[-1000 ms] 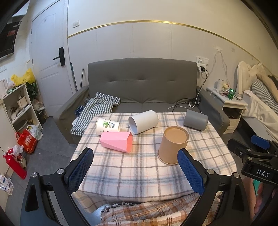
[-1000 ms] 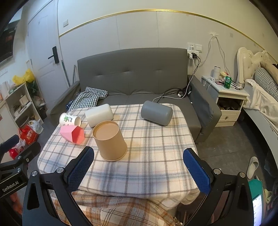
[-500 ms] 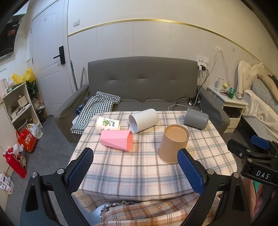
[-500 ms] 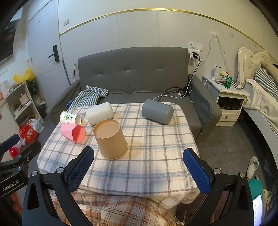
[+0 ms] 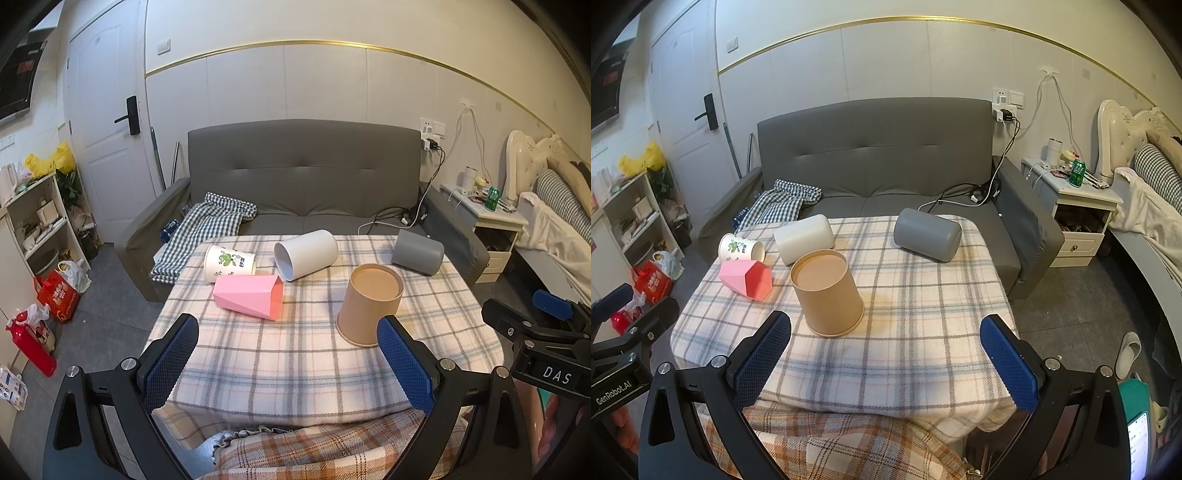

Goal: Flip cup upside down

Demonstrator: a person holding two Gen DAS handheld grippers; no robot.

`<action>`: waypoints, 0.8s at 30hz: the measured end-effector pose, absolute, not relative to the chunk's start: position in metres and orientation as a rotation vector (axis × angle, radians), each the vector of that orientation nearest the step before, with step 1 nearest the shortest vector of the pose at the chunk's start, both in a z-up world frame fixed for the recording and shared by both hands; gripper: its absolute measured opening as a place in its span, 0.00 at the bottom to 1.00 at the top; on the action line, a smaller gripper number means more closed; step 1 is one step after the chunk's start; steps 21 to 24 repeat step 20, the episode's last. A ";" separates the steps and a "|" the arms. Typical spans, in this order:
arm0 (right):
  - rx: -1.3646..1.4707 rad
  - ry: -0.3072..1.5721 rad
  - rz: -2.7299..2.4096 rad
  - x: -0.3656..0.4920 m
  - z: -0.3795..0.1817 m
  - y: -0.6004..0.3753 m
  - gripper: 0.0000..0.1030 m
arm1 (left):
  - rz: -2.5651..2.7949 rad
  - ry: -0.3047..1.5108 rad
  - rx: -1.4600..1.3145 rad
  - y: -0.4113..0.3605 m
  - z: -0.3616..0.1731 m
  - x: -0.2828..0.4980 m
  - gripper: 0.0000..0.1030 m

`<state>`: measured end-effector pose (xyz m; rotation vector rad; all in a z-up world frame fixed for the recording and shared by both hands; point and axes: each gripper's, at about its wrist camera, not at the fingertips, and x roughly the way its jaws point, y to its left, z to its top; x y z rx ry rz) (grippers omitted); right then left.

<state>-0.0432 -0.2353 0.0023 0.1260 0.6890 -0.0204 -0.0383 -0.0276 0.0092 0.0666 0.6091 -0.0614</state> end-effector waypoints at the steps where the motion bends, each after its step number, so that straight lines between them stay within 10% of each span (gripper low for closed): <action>1: 0.125 0.689 -0.020 -0.043 0.002 -0.235 1.00 | -0.062 0.609 0.067 -0.028 0.009 -0.038 0.97; 24: 0.124 0.696 -0.017 -0.045 -0.003 -0.233 1.00 | -0.058 0.612 0.061 -0.027 0.008 -0.038 0.97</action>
